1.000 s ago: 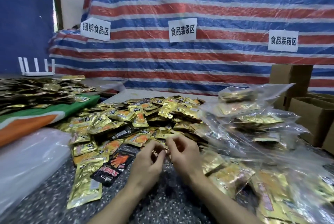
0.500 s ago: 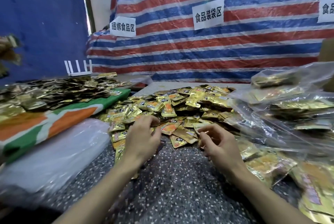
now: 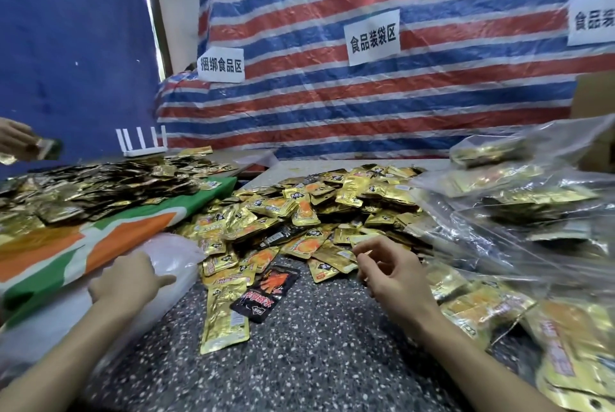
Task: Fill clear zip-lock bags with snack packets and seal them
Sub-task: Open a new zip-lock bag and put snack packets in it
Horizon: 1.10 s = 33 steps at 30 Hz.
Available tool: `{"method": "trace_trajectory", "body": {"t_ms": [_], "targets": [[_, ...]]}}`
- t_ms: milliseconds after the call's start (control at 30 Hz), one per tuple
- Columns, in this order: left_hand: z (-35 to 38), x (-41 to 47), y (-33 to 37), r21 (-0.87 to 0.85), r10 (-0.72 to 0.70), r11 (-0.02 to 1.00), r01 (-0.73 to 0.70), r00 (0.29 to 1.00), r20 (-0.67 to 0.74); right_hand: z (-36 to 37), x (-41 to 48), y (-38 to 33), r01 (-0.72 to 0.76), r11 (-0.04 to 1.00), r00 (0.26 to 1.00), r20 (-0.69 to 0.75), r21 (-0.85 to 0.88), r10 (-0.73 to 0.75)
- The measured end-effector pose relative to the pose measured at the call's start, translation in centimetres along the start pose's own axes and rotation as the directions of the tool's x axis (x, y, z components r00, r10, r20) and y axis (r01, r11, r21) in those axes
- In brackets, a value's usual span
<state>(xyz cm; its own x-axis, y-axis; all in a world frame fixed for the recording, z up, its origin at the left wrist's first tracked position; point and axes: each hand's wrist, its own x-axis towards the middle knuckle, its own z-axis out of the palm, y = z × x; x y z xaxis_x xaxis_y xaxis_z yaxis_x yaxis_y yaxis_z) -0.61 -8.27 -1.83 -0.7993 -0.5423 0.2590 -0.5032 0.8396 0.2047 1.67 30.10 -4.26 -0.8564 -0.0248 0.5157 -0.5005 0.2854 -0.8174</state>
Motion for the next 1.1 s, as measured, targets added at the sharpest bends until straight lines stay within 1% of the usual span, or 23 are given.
{"method": "trace_trajectory", "body": {"t_ms": [67, 133, 167, 200, 267, 300, 367, 400, 467, 567, 600, 667, 700, 733, 800, 833, 867, 900, 933, 967, 1000, 1033, 1100], "targets": [[-1.0, 0.9, 0.3, -0.098, -0.024, 0.995, 0.026, 0.999, 0.022, -0.1, 0.0, 0.0, -0.008, 1.000, 1.000, 0.000, 0.013, 0.008], [-2.2, 0.5, 1.2, -0.191, -0.025, 0.982, 0.012, 0.998, -0.065, -0.1, 0.0, -0.1, -0.011, 1.000, 1.000, -0.003, 0.021, 0.011], [-2.8, -0.1, 2.0, -0.215, 0.004, 0.976, -0.033, 0.991, -0.134, -0.1, 0.0, -0.1, -0.014, 1.000, 1.000, -0.007, 0.021, 0.014], [-3.3, -0.9, 3.0, -0.236, 0.061, 0.965, -0.110, 0.977, -0.203, -0.1, 0.0, -0.1, -0.021, 1.000, 1.000, -0.010, 0.022, 0.022], [-4.1, -3.2, 5.7, -0.309, 0.222, 0.894, -0.324, 0.919, -0.325, -0.1, 0.0, -0.2, -0.048, 0.997, 0.999, -0.006, 0.060, 0.049], [-4.1, -4.4, 7.3, -0.359, 0.294, 0.828, -0.431, 0.878, -0.377, -0.1, 0.0, -0.3, -0.067, 0.992, 0.998, 0.007, 0.108, 0.066], [-3.6, -7.1, 10.7, -0.439, 0.426, 0.649, -0.622, 0.775, -0.468, -0.2, 0.0, -0.4, -0.106, 0.968, 0.994, 0.040, 0.229, 0.100], [-3.1, -8.5, 12.4, -0.449, 0.497, 0.545, -0.708, 0.704, -0.508, -0.2, 0.0, -0.5, -0.125, 0.952, 0.992, 0.049, 0.281, 0.116], [-1.7, -11.4, 15.3, -0.422, 0.625, 0.339, -0.841, 0.536, -0.567, -0.3, 0.1, -0.9, -0.165, 0.917, 0.986, 0.044, 0.363, 0.160], [1.3, -14.4, 17.8, -0.378, 0.746, 0.100, -0.921, 0.320, -0.584, -0.9, 0.5, -1.0, -0.232, 0.877, 0.968, 0.011, 0.421, 0.251], [2.2, -14.9, 18.2, -0.368, 0.784, 0.051, -0.929, 0.265, -0.562, -1.2, 0.5, -1.0, -0.240, 0.885, 0.964, -0.009, 0.399, 0.266], [3.4, -15.0, 18.5, -0.322, 0.826, 0.020, -0.947, 0.197, -0.528, -1.6, 0.7, -0.7, -0.250, 0.916, 0.962, -0.026, 0.313, 0.272], [3.9, -14.7, 18.3, -0.292, 0.824, 0.029, -0.956, 0.188, -0.535, -1.6, 0.8, -0.5, -0.258, 0.927, 0.962, -0.011, 0.271, 0.271], [4.3, -14.5, 17.9, -0.305, 0.827, 0.047, -0.951, 0.208, -0.523, -1.6, 0.8, -0.4, -0.264, 0.935, 0.963, 0.013, 0.235, 0.269], [4.5, -14.4, 17.2, -0.460, 0.833, 0.061, -0.886, 0.299, -0.465, -1.3, 0.7, -0.3, -0.245, 0.960, 0.970, 0.035, 0.140, 0.242], [4.5, -14.3, 17.0, -0.584, 0.833, 0.044, -0.810, 0.353, -0.427, -1.1, 0.7, -0.2, -0.223, 0.971, 0.975, 0.028, 0.087, 0.222], [4.5, -14.3, 16.8, -0.724, 0.827, 0.025, -0.690, 0.422, -0.373, -1.0, 0.6, -0.2, -0.204, 0.978, 0.979, 0.018, 0.051, 0.204], [4.4, -14.2, 16.8, -0.849, 0.814, 0.004, -0.529, 0.495, -0.304, -0.9, 0.5, -0.3, -0.184, 0.982, 0.983, 0.015, 0.036, 0.184], [4.1, -14.1, 16.8, -0.933, 0.798, -0.017, -0.358, 0.558, -0.229, -0.9, 0.4, -0.4, -0.166, 0.986, 0.986, 0.018, 0.028, 0.166], [3.9, -13.9, 16.8, -0.978, 0.783, -0.029, -0.208, 0.603, -0.152, -0.9, 0.3, -0.5, -0.151, 0.988, 0.988, 0.035, 0.017, 0.150], [3.8, -13.7, 16.7, -0.996, 0.774, -0.028, -0.090, 0.629, -0.078, -0.8, 0.1, -0.7, -0.138, 0.990, 0.988, 0.065, -0.001, 0.138], [3.7, -13.6, 16.7, -1.000, 0.771, -0.015, 0.005, 0.637, -0.009, -0.8, 0.0, -0.8, -0.127, 0.992, 0.986, 0.106, -0.018, 0.128], [3.8, -13.4, 16.8, -0.993, 0.763, 0.031, 0.115, 0.639, 0.098, -0.7, -0.3, -1.0, -0.103, 0.993, 0.974, 0.198, -0.052, 0.112]]}}
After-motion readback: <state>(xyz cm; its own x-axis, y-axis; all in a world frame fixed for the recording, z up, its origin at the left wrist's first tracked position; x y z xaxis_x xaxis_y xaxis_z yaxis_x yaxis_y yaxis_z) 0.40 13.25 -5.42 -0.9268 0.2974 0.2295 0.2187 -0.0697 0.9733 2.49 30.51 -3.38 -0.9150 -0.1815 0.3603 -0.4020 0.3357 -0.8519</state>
